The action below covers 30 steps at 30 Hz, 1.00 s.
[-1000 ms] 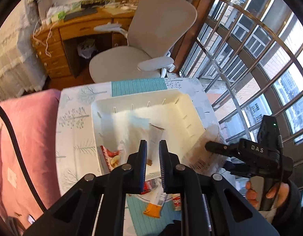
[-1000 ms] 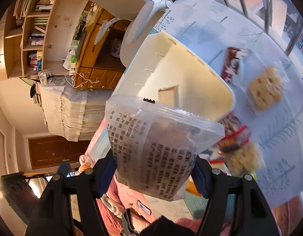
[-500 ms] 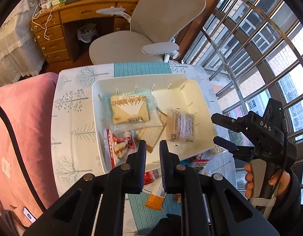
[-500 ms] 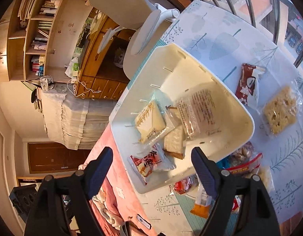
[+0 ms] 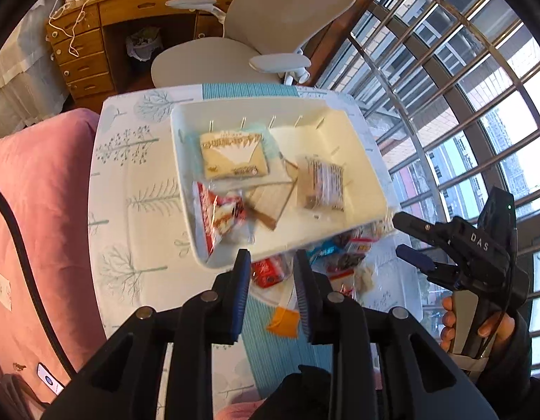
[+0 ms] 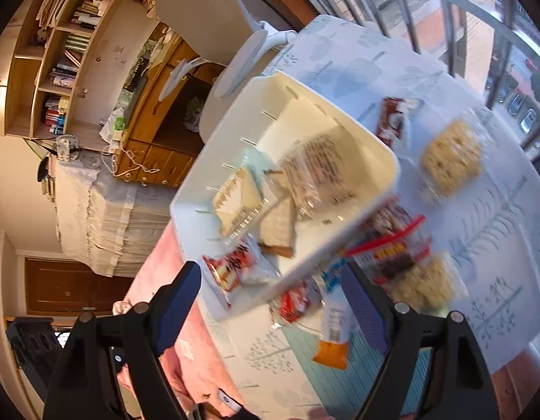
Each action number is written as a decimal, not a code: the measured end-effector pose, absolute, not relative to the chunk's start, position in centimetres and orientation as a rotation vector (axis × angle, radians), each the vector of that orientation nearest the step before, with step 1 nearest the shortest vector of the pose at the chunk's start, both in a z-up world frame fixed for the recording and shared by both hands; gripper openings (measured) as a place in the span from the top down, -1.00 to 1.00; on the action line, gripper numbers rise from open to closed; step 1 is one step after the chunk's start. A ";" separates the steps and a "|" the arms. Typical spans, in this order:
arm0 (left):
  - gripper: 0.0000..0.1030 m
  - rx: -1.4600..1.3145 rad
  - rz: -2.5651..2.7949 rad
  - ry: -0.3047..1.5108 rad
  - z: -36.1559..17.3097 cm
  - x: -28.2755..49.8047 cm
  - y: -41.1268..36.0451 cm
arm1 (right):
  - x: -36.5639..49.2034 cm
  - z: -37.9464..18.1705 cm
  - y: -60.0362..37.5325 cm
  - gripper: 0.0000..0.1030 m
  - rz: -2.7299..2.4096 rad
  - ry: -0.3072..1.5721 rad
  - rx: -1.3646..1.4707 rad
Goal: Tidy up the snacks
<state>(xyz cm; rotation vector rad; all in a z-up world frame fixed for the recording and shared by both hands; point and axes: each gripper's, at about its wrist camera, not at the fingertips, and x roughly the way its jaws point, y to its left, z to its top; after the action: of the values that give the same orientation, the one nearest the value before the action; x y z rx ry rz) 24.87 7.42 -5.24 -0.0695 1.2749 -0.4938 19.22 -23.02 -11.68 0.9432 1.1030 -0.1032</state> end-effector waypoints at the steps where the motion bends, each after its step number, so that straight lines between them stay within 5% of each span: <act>1: 0.48 -0.068 -0.498 1.281 -5.5 24.7 7.7 | 18.3 -11.8 -22.8 -0.61 -0.119 1.108 0.928; 11: 0.39 -0.051 -0.581 1.373 -8.9 22.2 8.3 | 11.5 -13.4 -21.3 -0.61 -0.253 1.143 0.819; 24: -0.28 -0.033 -0.620 1.460 -11.4 18.5 6.2 | 5.8 -15.7 -20.9 -0.61 -0.323 1.215 0.693; 30: -0.44 -0.056 -0.560 1.498 -12.1 17.2 4.7 | 5.2 -17.2 -22.4 -0.61 -0.255 1.289 0.624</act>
<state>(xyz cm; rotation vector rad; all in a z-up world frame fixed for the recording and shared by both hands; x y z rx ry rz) 17.17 4.66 -12.10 -0.0559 1.4978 -0.5602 5.18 -22.44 -17.22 0.6237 1.2889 -0.2555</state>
